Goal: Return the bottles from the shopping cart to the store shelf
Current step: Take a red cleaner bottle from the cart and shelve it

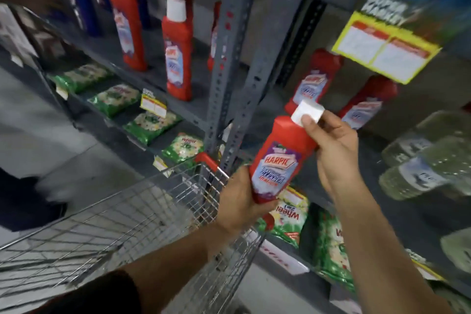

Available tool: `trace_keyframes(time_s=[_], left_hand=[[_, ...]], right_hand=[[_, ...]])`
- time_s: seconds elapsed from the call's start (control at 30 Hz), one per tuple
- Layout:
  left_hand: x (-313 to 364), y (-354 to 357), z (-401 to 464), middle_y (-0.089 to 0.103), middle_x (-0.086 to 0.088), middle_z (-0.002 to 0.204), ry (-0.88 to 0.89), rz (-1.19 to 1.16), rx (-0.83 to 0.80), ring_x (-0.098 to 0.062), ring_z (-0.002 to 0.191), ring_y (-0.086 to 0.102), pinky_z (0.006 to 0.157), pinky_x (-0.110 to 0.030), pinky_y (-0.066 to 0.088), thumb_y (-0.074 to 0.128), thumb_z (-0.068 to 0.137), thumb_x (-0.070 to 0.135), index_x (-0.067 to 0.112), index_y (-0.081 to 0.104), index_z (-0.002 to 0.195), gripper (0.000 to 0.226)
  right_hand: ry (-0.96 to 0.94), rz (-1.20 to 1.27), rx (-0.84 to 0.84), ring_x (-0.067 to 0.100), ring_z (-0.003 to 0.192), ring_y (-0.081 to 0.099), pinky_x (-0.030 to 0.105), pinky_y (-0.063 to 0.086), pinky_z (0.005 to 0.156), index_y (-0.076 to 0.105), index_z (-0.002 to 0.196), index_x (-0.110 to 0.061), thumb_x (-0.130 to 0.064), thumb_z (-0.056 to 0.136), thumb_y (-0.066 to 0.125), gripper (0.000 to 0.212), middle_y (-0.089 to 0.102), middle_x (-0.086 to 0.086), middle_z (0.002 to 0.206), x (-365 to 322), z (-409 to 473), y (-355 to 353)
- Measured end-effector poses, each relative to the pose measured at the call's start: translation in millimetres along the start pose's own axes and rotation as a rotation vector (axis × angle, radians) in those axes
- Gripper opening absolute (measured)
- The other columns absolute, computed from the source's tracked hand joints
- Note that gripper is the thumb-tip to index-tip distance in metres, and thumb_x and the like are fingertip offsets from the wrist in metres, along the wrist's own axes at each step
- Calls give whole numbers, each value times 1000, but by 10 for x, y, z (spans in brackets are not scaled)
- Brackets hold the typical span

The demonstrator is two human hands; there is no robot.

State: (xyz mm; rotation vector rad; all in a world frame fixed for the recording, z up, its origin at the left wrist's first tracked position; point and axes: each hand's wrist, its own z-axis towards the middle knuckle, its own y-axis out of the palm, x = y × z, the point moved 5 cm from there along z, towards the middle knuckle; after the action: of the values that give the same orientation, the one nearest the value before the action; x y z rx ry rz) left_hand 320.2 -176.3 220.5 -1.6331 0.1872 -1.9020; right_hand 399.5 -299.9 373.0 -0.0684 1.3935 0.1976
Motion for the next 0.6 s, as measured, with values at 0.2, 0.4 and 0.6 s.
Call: trace_keyframes(time_s=[0.2, 0.4, 0.6], left_hand=[[513, 409, 775, 66, -5, 97, -56, -89, 75, -28, 93, 62, 72, -40, 50, 82, 58, 54, 18, 46, 100, 66], [458, 579, 1459, 66, -19, 102, -29, 5, 203, -39, 94, 62, 71, -36, 44, 85, 65, 38, 2, 47, 115, 72], [147, 756, 1649, 66, -18, 109, -94, 25, 169, -36, 100, 63, 78, -38, 48, 84, 67, 36, 2, 44, 123, 77]], right_hand=[[-103, 6, -23, 29, 116, 61, 45, 45, 104, 69, 109, -14, -39, 63, 84, 54, 70, 9, 114, -405, 615, -298], [-50, -173, -75, -21, 82, 58, 11, 48, 81, 61, 99, -29, -17, 82, 71, 23, 62, -23, 103, -291, 1239, -351], [-21, -239, -181, 8, 123, 55, 21, 46, 98, 50, 135, -14, -27, 91, 62, 48, 57, 1, 138, 54, 1495, -335]])
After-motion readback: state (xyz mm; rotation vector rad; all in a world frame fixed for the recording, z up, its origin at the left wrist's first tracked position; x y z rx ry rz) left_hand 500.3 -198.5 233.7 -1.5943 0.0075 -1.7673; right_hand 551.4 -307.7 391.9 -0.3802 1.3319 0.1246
